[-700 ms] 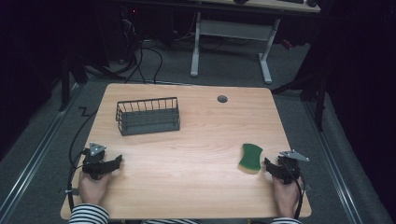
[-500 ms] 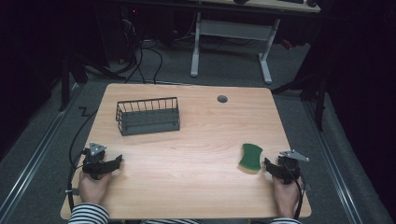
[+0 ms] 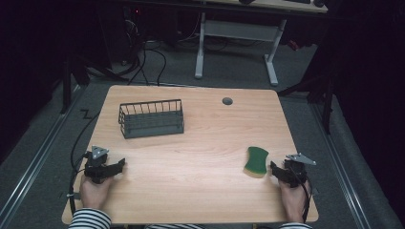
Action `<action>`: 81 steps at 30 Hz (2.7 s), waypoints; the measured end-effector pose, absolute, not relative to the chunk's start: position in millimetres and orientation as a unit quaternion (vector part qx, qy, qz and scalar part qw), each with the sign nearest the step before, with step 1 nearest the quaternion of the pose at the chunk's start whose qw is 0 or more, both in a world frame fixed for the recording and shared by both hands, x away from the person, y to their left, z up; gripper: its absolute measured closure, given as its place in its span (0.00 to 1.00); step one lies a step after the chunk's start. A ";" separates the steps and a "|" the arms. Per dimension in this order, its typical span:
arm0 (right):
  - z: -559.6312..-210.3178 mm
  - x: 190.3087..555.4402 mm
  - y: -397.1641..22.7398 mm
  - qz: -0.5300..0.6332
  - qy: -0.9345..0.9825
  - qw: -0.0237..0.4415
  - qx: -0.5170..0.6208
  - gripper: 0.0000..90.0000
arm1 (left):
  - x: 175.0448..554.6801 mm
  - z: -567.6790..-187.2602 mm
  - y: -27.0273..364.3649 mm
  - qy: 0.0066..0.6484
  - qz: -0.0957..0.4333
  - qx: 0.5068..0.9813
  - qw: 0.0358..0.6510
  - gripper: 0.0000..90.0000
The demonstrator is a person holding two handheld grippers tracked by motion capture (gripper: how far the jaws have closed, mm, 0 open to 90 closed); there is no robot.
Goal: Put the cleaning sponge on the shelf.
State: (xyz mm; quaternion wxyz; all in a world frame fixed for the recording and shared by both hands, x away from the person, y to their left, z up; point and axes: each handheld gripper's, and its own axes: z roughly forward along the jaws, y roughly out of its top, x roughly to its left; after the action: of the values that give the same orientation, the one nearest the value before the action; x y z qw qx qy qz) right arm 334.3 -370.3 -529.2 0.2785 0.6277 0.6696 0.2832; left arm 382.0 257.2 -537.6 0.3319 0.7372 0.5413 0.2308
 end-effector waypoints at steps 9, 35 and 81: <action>-529.2 332.7 -370.7 0.284 0.668 0.279 0.629 0.46 | 380.9 -537.4 257.0 0.539 0.231 0.739 0.331 0.31; -451.9 353.2 -331.1 0.413 0.695 0.236 0.539 0.65 | 398.6 -491.8 262.8 0.540 0.212 0.711 0.397 0.34; -425.6 522.9 -102.3 0.415 0.770 0.105 0.473 0.68 | 496.2 -449.7 269.1 0.572 0.183 0.682 0.417 0.48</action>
State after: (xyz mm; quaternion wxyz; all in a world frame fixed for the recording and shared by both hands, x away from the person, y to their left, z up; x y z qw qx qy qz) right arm 522.9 -102.3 -425.6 0.1052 0.4727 0.7703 0.4148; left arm 496.2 269.1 -449.7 0.4174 0.6820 0.5718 0.1835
